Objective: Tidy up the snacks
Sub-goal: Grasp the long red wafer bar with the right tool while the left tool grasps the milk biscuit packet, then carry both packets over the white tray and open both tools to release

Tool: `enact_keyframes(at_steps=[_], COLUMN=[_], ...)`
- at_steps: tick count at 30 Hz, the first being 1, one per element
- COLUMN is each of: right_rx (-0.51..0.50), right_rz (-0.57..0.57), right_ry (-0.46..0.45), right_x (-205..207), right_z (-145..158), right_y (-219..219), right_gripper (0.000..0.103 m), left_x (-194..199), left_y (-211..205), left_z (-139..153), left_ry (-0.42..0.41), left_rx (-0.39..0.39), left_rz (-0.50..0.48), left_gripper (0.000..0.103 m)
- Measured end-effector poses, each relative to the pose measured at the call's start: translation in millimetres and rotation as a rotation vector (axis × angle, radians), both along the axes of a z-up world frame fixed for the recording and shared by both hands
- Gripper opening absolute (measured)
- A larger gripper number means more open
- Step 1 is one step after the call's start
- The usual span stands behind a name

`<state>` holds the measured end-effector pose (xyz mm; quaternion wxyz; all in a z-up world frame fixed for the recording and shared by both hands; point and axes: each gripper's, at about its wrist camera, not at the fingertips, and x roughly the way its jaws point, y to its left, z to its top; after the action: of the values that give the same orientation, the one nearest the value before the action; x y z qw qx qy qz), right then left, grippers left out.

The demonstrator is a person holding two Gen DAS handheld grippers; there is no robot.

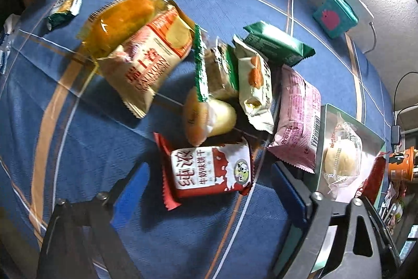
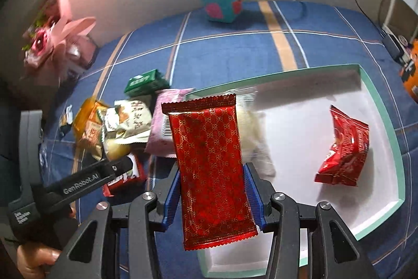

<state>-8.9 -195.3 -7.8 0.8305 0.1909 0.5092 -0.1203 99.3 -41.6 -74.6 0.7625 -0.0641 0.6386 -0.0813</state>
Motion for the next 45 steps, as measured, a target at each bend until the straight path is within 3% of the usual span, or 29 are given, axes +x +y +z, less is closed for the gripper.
enact_keyframes(at_steps=[5, 7, 10, 16, 25, 30, 34, 45], right_rx=[0.008, 0.008, 0.009, 0.012, 0.034, 0.056, 0.006, -0.087], right_rz=[-0.011, -0.012, -0.009, -0.014, -0.039, -0.105, -0.218, -0.462], right_ry=[-0.008, -0.008, -0.007, -0.010, -0.024, -0.044, -0.035, 0.025], right_x=[-1, 0, -1, -1, -5, -15, -30, -68], right_z=[-1, -2, -2, -2, 1, 6, 10, 8], right_y=[-4, -2, -1, -1, -8, -32, -62, -132], right_gripper=[0.049, 0.049, 0.049, 0.049, 0.049, 0.049, 0.049, 0.049], left_x=[4, 4, 3, -1, -22, -34, -44, -92], left_y=[-6, -7, -2, 4, 7, -16, -50, -130], left_z=[-7, -8, -12, -5, 29, 50, 62, 51], left_ry=[0.024, 0.027, 0.024, 0.012, -0.051, -0.120, -0.159, -0.126], left_rx=[-0.002, 0.004, -0.009, -0.038, -0.157, -0.178, -0.181, -0.138], left_rz=[0.000, 0.005, 0.008, 0.024, 0.029, -0.053, -0.172, -0.479], left_gripper=[0.085, 0.073, 0.064, 0.061, 0.061, 0.061, 0.061, 0.061])
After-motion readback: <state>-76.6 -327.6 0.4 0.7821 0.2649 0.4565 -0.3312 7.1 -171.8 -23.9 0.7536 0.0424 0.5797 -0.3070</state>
